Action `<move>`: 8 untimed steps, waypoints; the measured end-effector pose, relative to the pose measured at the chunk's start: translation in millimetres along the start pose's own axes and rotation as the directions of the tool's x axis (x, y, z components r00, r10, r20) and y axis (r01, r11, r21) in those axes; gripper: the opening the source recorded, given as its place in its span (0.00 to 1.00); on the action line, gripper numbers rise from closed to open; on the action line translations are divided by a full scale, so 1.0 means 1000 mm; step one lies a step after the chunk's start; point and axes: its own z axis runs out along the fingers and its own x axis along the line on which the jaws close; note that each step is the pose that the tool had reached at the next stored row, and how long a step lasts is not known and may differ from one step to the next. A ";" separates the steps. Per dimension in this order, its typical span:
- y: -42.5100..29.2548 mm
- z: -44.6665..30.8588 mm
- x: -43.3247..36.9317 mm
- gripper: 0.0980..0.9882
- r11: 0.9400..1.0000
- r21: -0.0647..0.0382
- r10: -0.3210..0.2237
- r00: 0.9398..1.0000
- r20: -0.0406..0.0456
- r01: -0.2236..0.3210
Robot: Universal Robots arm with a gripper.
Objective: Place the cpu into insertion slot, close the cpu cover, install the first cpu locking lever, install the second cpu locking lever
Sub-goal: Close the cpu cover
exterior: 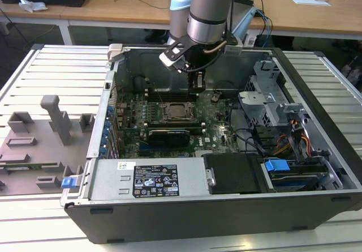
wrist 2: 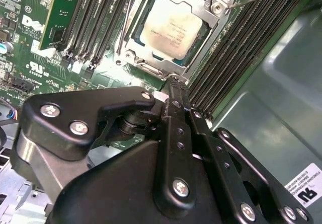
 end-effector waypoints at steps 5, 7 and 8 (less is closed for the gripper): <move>-0.0046 0.0011 0.0000 0.01 1.000 0.000 0.000 1.000 0.000 0.000; -0.0056 0.0013 -0.0001 0.01 1.000 0.000 0.000 1.000 0.000 0.000; -0.0066 0.0016 -0.0001 0.01 1.000 0.000 0.000 1.000 0.000 0.000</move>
